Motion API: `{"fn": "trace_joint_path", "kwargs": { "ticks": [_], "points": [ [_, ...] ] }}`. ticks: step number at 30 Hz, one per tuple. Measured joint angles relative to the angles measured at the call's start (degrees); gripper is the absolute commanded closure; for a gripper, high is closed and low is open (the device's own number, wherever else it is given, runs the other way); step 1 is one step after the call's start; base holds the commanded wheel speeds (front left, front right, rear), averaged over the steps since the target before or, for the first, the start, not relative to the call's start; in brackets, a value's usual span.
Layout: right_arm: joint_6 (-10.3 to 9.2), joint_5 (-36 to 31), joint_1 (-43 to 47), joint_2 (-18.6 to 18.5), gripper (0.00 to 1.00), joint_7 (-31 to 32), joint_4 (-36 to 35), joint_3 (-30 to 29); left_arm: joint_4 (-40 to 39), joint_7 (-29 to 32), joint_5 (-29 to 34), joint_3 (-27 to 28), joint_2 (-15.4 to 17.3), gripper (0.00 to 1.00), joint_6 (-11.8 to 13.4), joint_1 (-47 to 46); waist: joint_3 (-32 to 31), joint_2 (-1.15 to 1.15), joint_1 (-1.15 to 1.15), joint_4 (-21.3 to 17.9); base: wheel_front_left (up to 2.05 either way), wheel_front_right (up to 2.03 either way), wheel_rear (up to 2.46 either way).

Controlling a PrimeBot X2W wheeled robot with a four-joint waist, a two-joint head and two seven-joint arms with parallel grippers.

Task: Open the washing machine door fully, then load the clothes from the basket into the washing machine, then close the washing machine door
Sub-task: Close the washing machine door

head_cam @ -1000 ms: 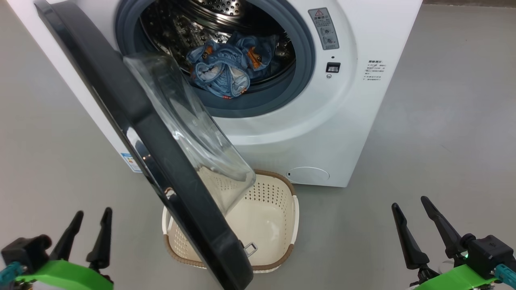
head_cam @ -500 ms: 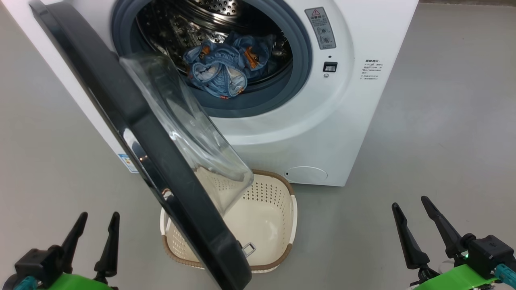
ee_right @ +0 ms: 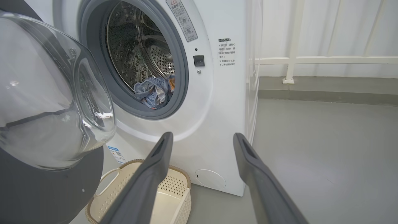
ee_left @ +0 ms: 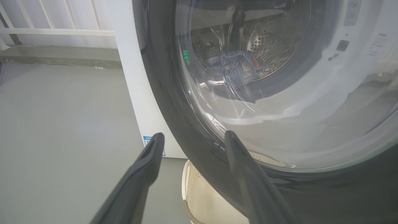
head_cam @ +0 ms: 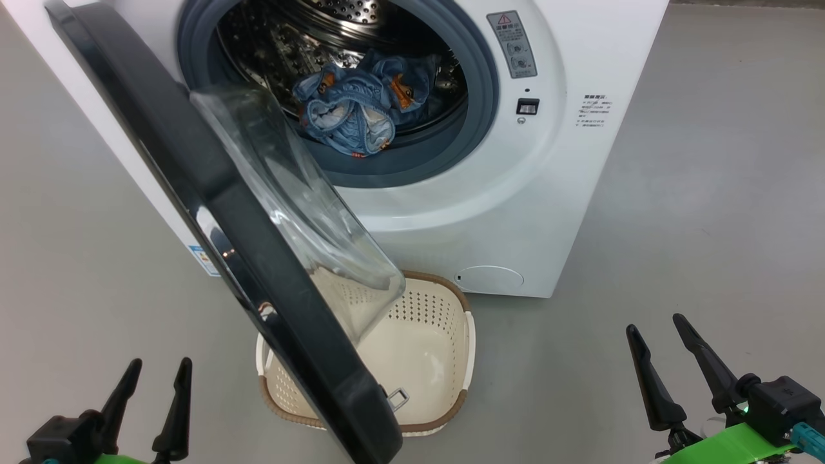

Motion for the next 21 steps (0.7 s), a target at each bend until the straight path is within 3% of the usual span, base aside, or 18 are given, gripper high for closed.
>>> {"fn": "trace_joint_path", "kwargs": {
  "ticks": [10, 12, 17, 21],
  "points": [
    [0.0, -0.01, 0.0, 0.45, 0.03, 0.0, -0.02, 0.19, -0.11, 0.0, 0.01, 0.12, -0.21, 0.0, 0.0, -0.01, -0.32, 0.0, 0.0, 0.49, 0.0, 0.0, 0.0],
    [0.0, -0.01, 0.0, 0.62, 0.39, 0.0, -0.02, 0.3, -0.12, 0.0, 0.01, 0.14, -0.21, 0.0, 0.0, 0.0, -0.47, 0.0, 0.0, 0.6, 0.0, 0.0, 0.0],
    [0.0, -0.01, -0.01, 0.88, 1.0, 0.0, -0.14, 0.3, -0.22, 0.0, 0.08, 0.16, -0.22, 0.0, 0.0, 0.0, -0.79, 0.0, 0.0, 0.97, 0.0, 0.0, 0.0],
    [0.0, -0.01, -0.26, 0.93, 1.0, 0.0, -0.8, 0.78, -0.43, 0.0, 0.09, 0.47, -0.41, 0.0, 0.0, 0.0, -1.06, 0.0, 0.0, 1.32, 0.0, 0.0, 0.0]
  ]
}}
